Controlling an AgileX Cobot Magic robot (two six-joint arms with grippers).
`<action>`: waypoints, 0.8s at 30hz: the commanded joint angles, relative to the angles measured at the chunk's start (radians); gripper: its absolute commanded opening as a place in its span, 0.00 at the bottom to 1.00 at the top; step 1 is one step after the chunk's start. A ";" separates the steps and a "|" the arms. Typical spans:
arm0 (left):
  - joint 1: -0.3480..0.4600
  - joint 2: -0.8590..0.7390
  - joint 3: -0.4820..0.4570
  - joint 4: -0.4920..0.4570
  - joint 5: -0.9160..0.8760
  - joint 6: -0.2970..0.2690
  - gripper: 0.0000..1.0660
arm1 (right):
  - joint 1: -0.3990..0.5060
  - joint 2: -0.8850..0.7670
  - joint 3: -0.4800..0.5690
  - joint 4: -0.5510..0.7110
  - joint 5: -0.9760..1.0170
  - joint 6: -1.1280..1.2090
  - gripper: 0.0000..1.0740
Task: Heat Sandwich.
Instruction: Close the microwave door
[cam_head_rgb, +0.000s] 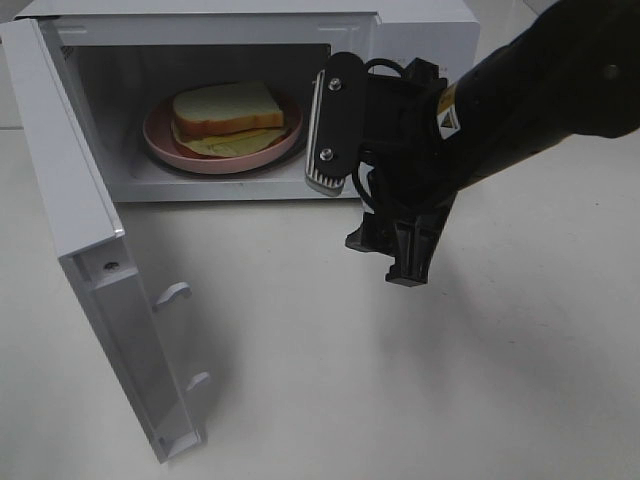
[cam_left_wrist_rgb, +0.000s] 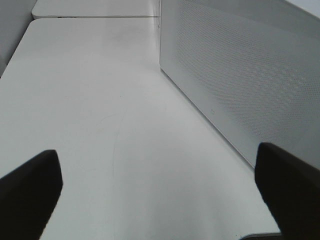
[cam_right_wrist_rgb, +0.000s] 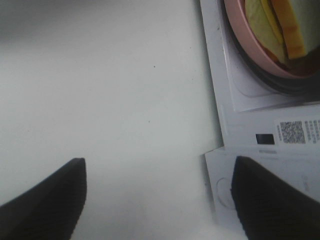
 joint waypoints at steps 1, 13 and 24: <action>-0.008 -0.026 0.004 -0.003 -0.008 -0.003 0.95 | -0.002 -0.058 0.039 0.006 0.043 0.104 0.71; -0.008 -0.026 0.004 -0.003 -0.008 -0.003 0.95 | -0.002 -0.288 0.117 0.008 0.245 0.397 0.71; -0.008 -0.026 0.004 -0.003 -0.008 -0.003 0.95 | -0.002 -0.534 0.118 0.009 0.538 0.551 0.71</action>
